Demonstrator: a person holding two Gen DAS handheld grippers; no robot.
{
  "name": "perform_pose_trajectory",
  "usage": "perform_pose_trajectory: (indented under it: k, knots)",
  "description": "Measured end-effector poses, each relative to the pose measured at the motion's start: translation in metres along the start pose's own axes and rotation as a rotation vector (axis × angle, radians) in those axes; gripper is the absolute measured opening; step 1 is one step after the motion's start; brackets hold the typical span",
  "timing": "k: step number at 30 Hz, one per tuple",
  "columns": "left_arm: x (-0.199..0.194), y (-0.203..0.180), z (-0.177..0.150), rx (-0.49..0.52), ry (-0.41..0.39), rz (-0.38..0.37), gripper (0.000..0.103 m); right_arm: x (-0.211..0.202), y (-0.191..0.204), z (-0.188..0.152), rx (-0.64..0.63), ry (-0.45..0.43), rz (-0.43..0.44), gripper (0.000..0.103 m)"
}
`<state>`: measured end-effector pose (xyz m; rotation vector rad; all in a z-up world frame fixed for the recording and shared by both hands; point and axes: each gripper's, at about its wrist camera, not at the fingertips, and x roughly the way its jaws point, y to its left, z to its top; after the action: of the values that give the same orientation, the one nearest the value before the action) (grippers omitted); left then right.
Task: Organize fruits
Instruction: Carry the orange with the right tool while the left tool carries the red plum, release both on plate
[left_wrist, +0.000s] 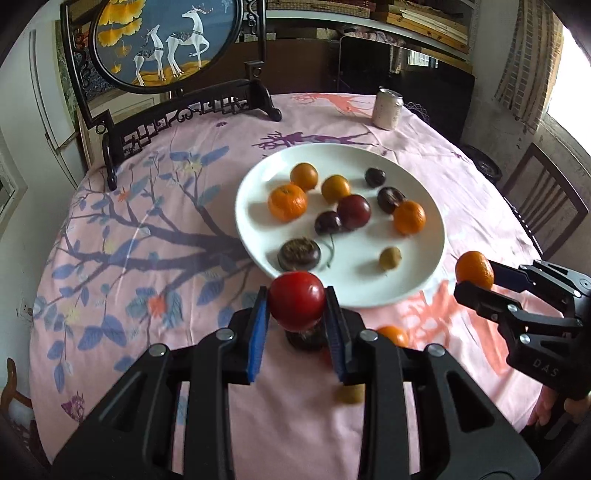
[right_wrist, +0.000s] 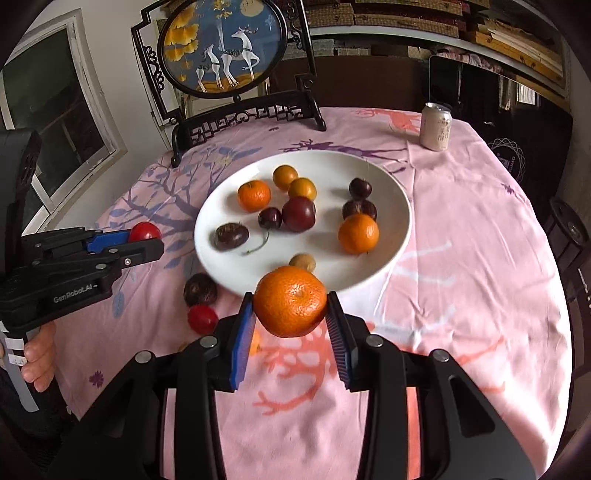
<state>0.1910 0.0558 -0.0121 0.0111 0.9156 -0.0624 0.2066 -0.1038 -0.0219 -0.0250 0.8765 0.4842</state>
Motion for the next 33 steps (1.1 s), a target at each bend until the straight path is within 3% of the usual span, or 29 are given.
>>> perform_pose_trajectory:
  k: [7, 12, 20, 21, 22, 24, 28, 30, 33]
  knots:
    - [0.067, 0.017, 0.049, -0.051, 0.072, 0.026, 0.03, 0.059, -0.006, 0.042, -0.033, 0.044, -0.063, 0.039]
    - [0.091, 0.017, 0.056, -0.051, 0.103, 0.018, 0.03, 0.084, -0.015, 0.047, -0.027, 0.083, -0.07, 0.039]
    - [0.11, 0.017, 0.058, -0.056, 0.133, 0.01, 0.03, 0.094, -0.013, 0.053, -0.042, 0.071, -0.068, 0.039]
    - [0.111, 0.017, 0.058, -0.06, 0.136, 0.006, 0.031, 0.095, -0.01, 0.053, -0.053, 0.07, -0.07, 0.044]
    - [0.109, 0.016, 0.058, -0.062, 0.136, 0.001, 0.033, 0.095, -0.008, 0.053, -0.06, 0.07, -0.069, 0.056]
    - [0.1, 0.015, 0.058, -0.06, 0.12, -0.006, 0.045, 0.089, -0.005, 0.052, -0.069, 0.064, -0.102, 0.056]
    - [0.05, 0.015, 0.052, -0.048, 0.023, -0.026, 0.051, 0.058, -0.004, 0.046, -0.068, 0.048, -0.11, 0.056]
    - [0.019, 0.016, 0.04, -0.042, -0.041, -0.027, 0.062, 0.038, -0.003, 0.034, -0.065, 0.044, -0.093, 0.057]
    - [-0.018, 0.016, 0.009, -0.043, -0.112, -0.019, 0.068, 0.01, 0.001, 0.01, -0.043, 0.029, -0.068, 0.057]
